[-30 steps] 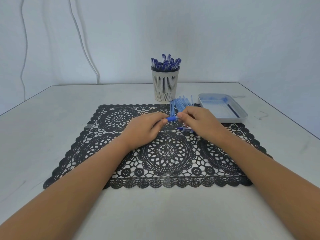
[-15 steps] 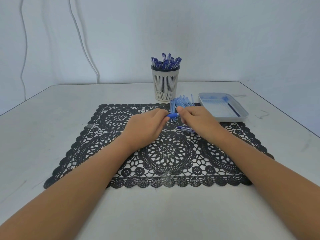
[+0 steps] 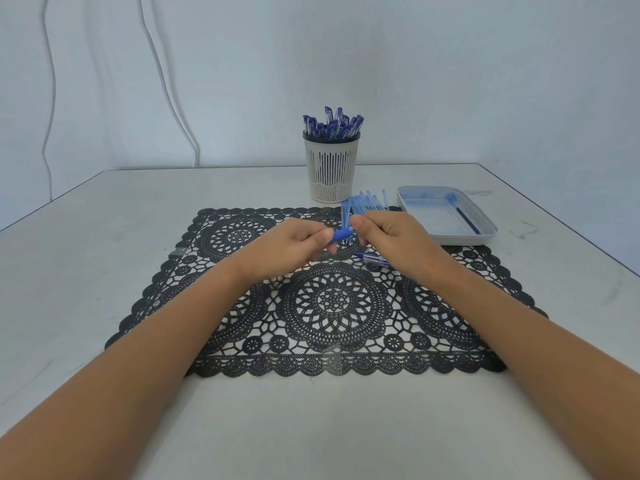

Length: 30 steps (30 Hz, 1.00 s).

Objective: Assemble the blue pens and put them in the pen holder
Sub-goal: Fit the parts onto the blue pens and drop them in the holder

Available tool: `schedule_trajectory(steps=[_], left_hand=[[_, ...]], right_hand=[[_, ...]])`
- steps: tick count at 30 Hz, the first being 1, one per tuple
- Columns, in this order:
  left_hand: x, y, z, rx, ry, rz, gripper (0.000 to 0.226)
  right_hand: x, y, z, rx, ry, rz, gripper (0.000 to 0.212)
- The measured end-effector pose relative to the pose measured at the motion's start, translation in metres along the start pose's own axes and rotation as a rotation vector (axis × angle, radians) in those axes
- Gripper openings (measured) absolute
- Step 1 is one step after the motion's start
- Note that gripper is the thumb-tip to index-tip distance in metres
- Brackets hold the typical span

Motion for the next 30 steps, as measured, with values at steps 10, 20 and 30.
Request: schedule_trajectory(steps=[10,20,30], left_hand=[[0.003,0.005,-0.001,0.217,0.079,0.347,0.019],[0.025,0.015,-0.013,0.596,0.442,1.025,0.03],[0.009,-0.001,-0.004,0.322,0.223,0.474,0.034]], right_hand=[[0.008,0.002,0.003,0.099,0.237,0.155,0.044],[0.004,0.008,-0.003,0.102,0.574,0.75,0.039],[0.002,0.009,0.003,0.068,0.274,0.418,0.043]])
Point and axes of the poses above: each hand's wrist, its own z-axis towards the middle knuckle, its own y-axis out of the palm, x = y × z, the point moved 4 cm from there along z, towards the middle knuckle, and after that the axes turned 1 degree about -y, right-handed, at the moved point
